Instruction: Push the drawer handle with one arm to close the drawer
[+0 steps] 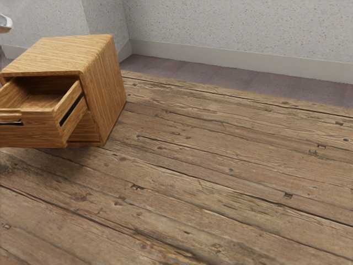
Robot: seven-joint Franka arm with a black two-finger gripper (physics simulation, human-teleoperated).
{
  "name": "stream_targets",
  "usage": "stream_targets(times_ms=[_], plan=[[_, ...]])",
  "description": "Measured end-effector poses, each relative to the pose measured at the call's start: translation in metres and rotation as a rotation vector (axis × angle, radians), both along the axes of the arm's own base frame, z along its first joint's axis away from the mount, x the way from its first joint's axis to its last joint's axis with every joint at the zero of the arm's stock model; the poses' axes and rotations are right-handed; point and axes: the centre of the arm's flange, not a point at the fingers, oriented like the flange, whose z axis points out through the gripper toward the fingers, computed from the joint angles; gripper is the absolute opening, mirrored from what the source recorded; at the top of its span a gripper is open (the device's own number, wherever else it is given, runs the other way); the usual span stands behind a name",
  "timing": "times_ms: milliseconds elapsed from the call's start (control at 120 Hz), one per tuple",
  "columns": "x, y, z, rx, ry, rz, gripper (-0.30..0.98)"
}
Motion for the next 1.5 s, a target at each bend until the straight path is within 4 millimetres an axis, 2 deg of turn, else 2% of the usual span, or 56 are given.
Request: stream_targets(times_ms=[25,50,75,100,183,250,283,333,508,683,908,1100,1292,1408,1500], plan=[[-0.008,0.035,-0.011,0.023,-0.034,0.07,0.69],[-0.013,0.057,-0.017,0.05,-0.07,0.11,0.69],[-0.013,0.07,-0.016,0.081,-0.116,0.124,0.69],[-0.011,0.073,-0.007,0.116,-0.175,0.116,0.69],[0.003,0.051,0.051,0.223,-0.396,0.027,0.69],[0.025,0.013,0.077,0.263,-0.503,-0.077,0.69],[0.033,0.002,0.082,0.27,-0.536,-0.111,0.69],[0.039,-0.003,0.085,0.274,-0.568,-0.127,0.64],[0.057,-0.026,0.086,0.287,-0.62,-0.192,0.2],[0.035,-0.03,0.061,0.253,-0.59,-0.202,0.01],[0.024,-0.021,-0.019,0.212,-0.507,-0.18,-0.07],[0.013,-0.009,-0.066,0.214,-0.515,-0.142,-0.09],[-0.004,0.012,-0.098,0.233,-0.513,-0.076,-0.1],[-0.003,0.02,-0.114,0.261,-0.524,-0.07,-0.1],[0.002,0.034,-0.121,0.307,-0.549,-0.059,-0.1]])
